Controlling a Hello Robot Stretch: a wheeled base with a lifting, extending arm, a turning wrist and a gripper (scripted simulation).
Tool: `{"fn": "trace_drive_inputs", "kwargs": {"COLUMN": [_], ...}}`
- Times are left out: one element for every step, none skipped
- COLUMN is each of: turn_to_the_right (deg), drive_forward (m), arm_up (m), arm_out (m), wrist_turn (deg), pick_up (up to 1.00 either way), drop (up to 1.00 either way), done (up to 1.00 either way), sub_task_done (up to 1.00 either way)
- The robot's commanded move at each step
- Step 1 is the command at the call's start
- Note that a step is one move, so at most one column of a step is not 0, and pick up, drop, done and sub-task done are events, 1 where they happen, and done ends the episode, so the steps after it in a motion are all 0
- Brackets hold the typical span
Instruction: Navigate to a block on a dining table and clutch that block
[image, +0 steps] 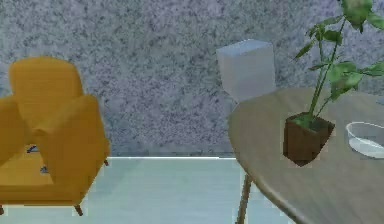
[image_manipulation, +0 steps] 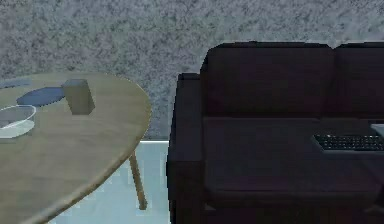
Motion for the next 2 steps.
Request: {"fn": "trace_drive_inputs", "kwargs": {"turn_to_the_right": [-27.0, 45.0], "drive_forward": [0.0, 0.0], "arm_up": [0.0, 0.0], "arm_out": [0.0, 0.0], "wrist_turn": [0.0, 0.0], "pick_up": [0.0, 0.0], "drop": [0.0, 0.0], "done": [0.0, 0.0], "sub_task_done": [0.0, 0.0]}}
